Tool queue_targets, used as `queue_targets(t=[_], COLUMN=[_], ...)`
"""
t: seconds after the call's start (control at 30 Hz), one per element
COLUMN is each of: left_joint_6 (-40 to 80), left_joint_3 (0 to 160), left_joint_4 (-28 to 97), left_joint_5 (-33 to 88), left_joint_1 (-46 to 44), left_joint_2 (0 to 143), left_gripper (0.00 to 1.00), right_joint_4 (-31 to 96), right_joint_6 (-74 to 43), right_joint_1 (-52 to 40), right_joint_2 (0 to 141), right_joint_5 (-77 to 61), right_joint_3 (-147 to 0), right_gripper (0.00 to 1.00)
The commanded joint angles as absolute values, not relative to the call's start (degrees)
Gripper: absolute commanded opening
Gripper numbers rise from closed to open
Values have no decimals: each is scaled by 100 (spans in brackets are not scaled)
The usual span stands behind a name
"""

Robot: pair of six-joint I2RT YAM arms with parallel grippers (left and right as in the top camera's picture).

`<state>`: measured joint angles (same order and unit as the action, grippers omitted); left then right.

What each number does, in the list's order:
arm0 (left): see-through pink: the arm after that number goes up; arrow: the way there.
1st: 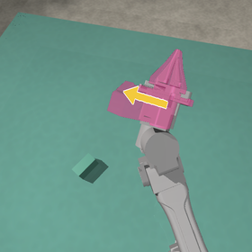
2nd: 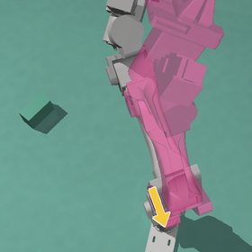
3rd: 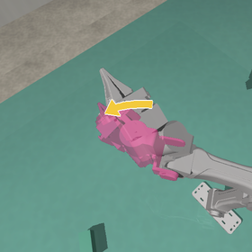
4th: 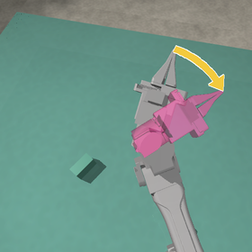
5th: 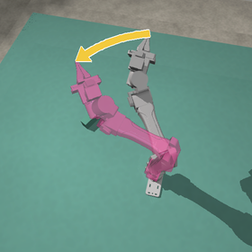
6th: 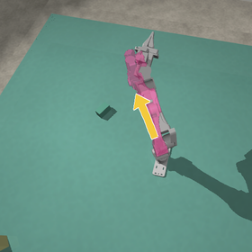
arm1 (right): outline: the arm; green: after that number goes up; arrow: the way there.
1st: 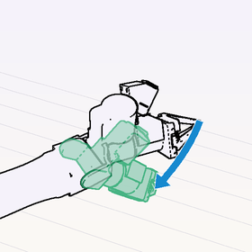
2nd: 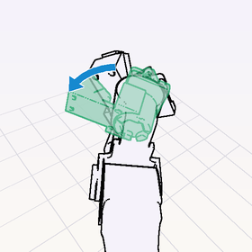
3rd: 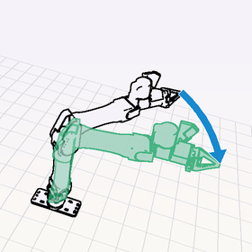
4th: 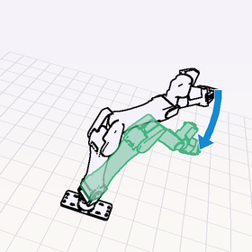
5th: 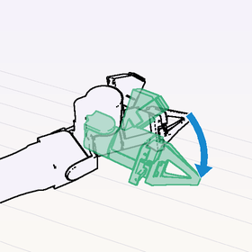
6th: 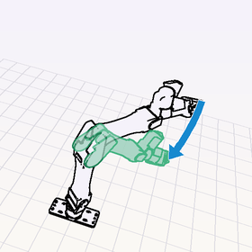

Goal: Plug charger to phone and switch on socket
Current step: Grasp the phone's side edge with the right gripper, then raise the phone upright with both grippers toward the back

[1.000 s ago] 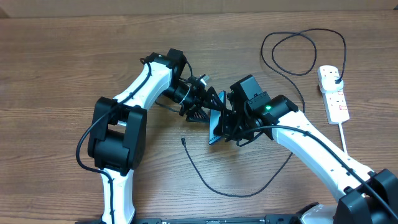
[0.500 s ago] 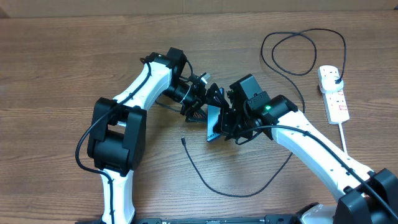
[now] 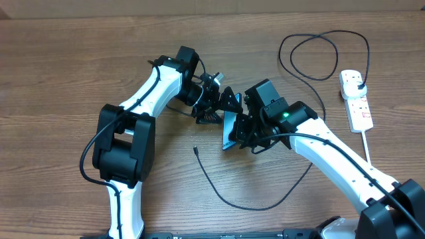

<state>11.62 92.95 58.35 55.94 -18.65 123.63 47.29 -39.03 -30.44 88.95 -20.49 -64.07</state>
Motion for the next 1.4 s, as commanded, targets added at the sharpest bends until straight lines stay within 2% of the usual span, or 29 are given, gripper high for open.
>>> queue_targets(t=[0.0, 0.1, 0.23, 0.4, 0.7, 0.8, 0.9, 0.93, 1.37], left_joint_6=[1194, 1223, 1011, 504, -161, -176, -30, 132, 867], left_joint_3=[9408, 9408, 9408, 9408, 9408, 9408, 9408, 9415, 10307], left_joint_4=[5686, 5577, 5395, 5223, 5286, 5286, 5293, 5288, 5280], left_joint_5=[5078, 5408, 6652, 8112, 9017, 9056, 9054, 9052, 9054], left_joint_1=[-1769, -1684, -1470, -1074, -827, -832, -891, -910, -1238], left_joint_2=[12138, 12138, 12136, 12136, 12136, 12136, 12136, 12132, 11764], left_gripper=[100, 100, 100, 100, 100, 96, 81, 79, 70], right_joint_4=[4672, 4670, 4641, 4217, 3699, 3430, 3074, 2969, 1708], right_joint_6=[-3903, -3903, -3887, -3492, -2989, -2856, -2860, -2864, -3625], right_joint_1=[-3063, -3061, -3000, -2576, -1649, -1404, -1337, -1339, -1337], right_joint_2=[8886, 8886, 8886, 8884, 8884, 8884, 8884, 8884, 8886], right_joint_5=[-1905, -1911, -2108, -3227, -4971, -5728, -6213, -6278, -6309], right_joint_3=[-6482, -6482, -6490, -6495, -6495, -6495, -6495, -6495, -6495], right_gripper=[4, 4, 4, 4, 4, 4, 4, 4, 4])
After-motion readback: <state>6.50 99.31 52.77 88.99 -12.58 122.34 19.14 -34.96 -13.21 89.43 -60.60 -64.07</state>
